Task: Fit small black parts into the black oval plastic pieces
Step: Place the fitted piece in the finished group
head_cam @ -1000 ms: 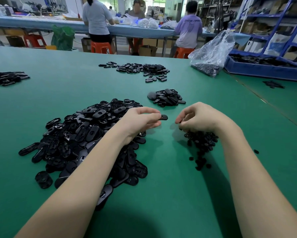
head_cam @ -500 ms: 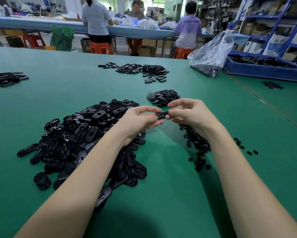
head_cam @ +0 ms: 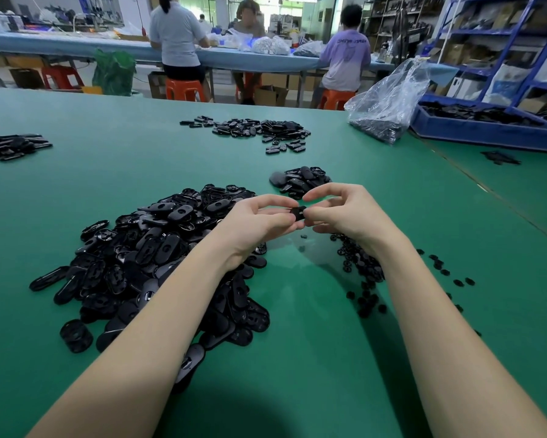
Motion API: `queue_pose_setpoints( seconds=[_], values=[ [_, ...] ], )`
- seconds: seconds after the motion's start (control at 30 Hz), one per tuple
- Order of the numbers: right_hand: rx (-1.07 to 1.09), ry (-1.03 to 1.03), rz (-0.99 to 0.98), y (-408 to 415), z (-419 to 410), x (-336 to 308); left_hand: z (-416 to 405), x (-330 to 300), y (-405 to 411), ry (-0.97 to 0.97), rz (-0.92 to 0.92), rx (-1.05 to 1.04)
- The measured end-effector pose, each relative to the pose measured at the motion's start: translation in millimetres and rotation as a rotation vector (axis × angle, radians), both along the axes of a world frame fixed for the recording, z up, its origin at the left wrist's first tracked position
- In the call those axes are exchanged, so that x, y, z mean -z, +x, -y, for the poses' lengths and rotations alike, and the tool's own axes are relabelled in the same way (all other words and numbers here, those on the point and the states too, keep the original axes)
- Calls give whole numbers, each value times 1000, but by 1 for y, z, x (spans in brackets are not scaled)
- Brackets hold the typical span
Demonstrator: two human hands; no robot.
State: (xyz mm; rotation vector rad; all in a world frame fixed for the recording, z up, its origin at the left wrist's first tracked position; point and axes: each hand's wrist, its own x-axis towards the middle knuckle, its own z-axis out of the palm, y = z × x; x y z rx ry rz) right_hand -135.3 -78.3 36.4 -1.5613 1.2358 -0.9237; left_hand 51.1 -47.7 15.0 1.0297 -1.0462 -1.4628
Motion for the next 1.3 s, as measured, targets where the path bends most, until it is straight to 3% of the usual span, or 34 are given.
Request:
queue_pose_setpoints(
  seconds=[0.1,0.23,0.33,0.5,0.8,0.97,1.13,1.3],
  values=[
    [-17,5,-14,-1,3,4,0,0,0,16,14,-30],
    [71,-155,-469,-11,10,11,4,0,3,34,28,-101],
    [-11,-142,-644,-9,10,16,4,1,3,41,35,-106],
    [-91,-162,-722,5,6,17,3,2,3,35,74,-98],
    [-13,-249,-836,16,2,22,2,2,4,29,83,-103],
    [79,-167,-700,6,5,23,3,2,5,40,64,-116],
    [94,10,-102,2,6,19,2,2,5,43,73,-104],
    [79,109,6,0,6,15,1,0,5,40,79,-85]
  ],
)
